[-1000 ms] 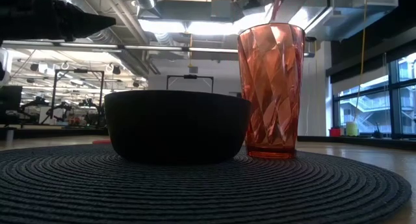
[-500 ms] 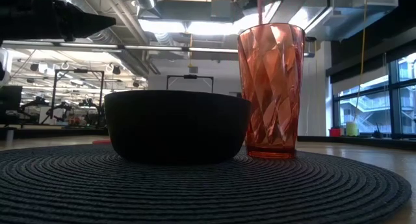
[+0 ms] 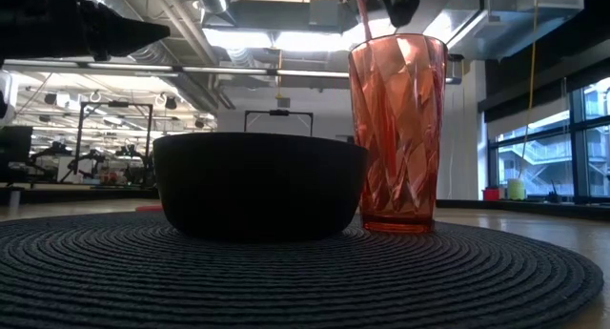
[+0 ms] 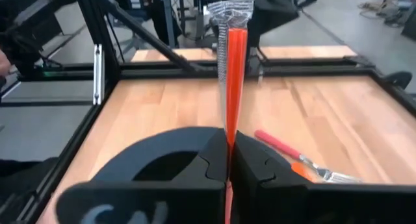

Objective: Pick & Place Utensil
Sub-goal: Put the red straw into the orange cup

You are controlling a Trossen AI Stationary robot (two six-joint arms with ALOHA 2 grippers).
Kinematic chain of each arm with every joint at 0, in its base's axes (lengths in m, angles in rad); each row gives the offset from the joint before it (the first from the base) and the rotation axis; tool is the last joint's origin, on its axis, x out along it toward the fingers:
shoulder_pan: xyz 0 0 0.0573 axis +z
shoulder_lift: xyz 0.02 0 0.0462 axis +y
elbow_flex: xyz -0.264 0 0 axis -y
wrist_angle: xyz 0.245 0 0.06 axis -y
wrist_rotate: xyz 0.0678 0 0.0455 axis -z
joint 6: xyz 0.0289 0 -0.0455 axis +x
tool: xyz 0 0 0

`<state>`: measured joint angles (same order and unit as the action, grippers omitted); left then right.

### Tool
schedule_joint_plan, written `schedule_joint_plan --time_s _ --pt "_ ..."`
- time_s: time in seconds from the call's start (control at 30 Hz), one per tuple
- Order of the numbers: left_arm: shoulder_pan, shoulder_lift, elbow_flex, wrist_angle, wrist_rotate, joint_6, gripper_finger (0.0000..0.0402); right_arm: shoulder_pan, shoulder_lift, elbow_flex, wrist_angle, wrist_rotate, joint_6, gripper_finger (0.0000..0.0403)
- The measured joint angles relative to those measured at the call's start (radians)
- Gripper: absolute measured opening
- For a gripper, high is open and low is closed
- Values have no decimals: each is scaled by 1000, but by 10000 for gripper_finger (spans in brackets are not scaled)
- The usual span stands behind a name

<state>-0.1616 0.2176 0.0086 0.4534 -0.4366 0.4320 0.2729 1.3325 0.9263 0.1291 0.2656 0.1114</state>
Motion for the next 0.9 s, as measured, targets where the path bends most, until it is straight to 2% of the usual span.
schedule_joint_plan --time_s 0.47,0.9 --pt "0 0 0 0 0 -3 8 0 80 -1 0 -7 43 8" --pt "0 0 0 0 0 -3 8 0 82 -1 -23 -6 57 17"
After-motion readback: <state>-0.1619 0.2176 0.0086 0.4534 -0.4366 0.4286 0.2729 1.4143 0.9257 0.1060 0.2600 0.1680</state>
